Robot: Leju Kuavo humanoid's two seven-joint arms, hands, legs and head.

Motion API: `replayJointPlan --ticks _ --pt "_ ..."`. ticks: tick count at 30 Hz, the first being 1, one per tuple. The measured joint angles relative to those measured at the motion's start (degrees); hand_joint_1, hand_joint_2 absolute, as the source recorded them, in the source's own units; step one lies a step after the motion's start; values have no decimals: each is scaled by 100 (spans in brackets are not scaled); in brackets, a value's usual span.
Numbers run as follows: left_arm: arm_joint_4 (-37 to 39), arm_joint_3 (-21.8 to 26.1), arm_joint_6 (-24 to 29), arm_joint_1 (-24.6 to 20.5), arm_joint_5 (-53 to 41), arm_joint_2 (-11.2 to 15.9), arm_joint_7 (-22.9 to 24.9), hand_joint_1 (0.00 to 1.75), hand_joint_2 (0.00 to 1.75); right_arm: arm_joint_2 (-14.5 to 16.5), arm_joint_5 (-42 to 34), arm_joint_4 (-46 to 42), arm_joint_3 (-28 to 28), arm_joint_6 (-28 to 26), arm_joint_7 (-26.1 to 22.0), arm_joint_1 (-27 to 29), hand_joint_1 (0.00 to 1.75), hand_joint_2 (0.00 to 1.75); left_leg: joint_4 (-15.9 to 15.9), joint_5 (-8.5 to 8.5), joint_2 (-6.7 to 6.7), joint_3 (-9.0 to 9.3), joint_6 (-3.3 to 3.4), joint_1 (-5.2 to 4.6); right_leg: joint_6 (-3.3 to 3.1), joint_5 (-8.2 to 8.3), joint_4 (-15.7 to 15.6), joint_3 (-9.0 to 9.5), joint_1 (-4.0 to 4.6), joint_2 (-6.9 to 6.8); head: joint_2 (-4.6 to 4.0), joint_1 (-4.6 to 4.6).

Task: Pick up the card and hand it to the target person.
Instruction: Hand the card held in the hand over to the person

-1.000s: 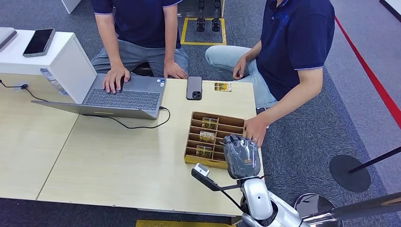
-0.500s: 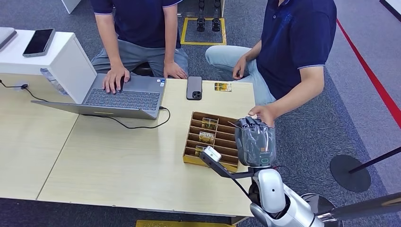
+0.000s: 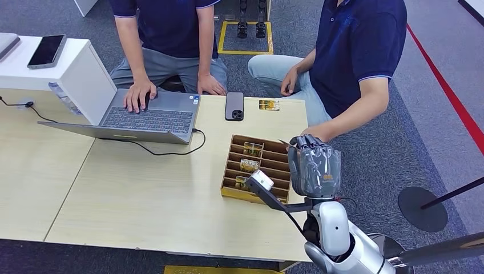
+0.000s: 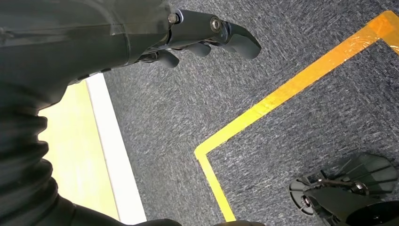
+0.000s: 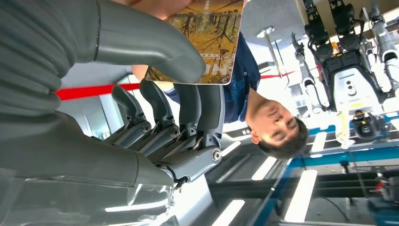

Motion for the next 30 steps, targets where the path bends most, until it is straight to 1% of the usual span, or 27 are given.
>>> replayJointPlan --ticks 2,6,7,10,11,14,21,25,27,29,30 --pt "0 0 -11 -9 -27 -2 -12 0 175 0 -264 -5 -20 -93 -98 -92 147 175 0 0 0 0 0 0 0 0 0 0 0 0 0 1" --pt "0 0 -52 -48 -105 -14 -18 0 175 10 -814 145 -22 -393 -349 -328 175 175 0 1 0 -1 0 0 0 1 1 1 0 -1 0 0" --pt "0 0 -64 -62 -112 -18 -12 0 175 19 -905 228 -20 -466 -393 -391 132 175 0 1 -1 -1 0 0 -1 2 1 1 0 -1 0 1" --pt "0 0 -136 -93 -111 -27 7 0 44 52 -1063 510 -12 -685 -487 -533 1 175 0 1 -2 -1 0 0 -1 2 1 2 0 -2 0 0" --pt "0 0 -167 -95 -98 -30 5 0 0 62 -1096 602 -11 -747 -508 -558 0 131 0 1 -3 -1 -1 0 -1 2 2 2 0 -2 0 -1" --pt "0 0 -212 -92 -74 -38 -11 0 0 88 -1154 805 -6 -841 -523 -588 0 0 0 1 -6 -3 -1 0 -1 2 2 1 0 -4 0 1" --pt "0 0 -169 -88 -85 -41 -8 0 0 94 -1086 936 -14 -914 -396 -583 0 0 0 1 -6 -2 -1 0 -1 2 1 -1 0 -4 0 0" --pt "0 0 -155 -86 -84 -42 -23 0 0 89 -1284 936 -74 -1011 -339 -529 0 0 1 1 -5 1 -1 0 -1 2 1 -1 0 -3 0 -1" --pt "0 1 -151 -81 -78 -40 -27 0 0 70 -1622 920 -126 -1119 -377 -471 0 87 1 1 -5 2 -1 0 -1 2 1 0 0 -3 0 0" --pt "0 3 -135 -70 -65 -38 -40 0 0 31 -2259 873 -193 -1240 -566 -393 0 175 1 1 -5 1 -1 0 -1 2 1 0 0 -3 0 1" --pt "0 4 -119 -62 -56 -38 -57 0 0 6 -2738 838 -227 -1284 -749 -353 0 175 2 1 -5 1 -1 0 -1 2 1 0 0 -3 0 0"
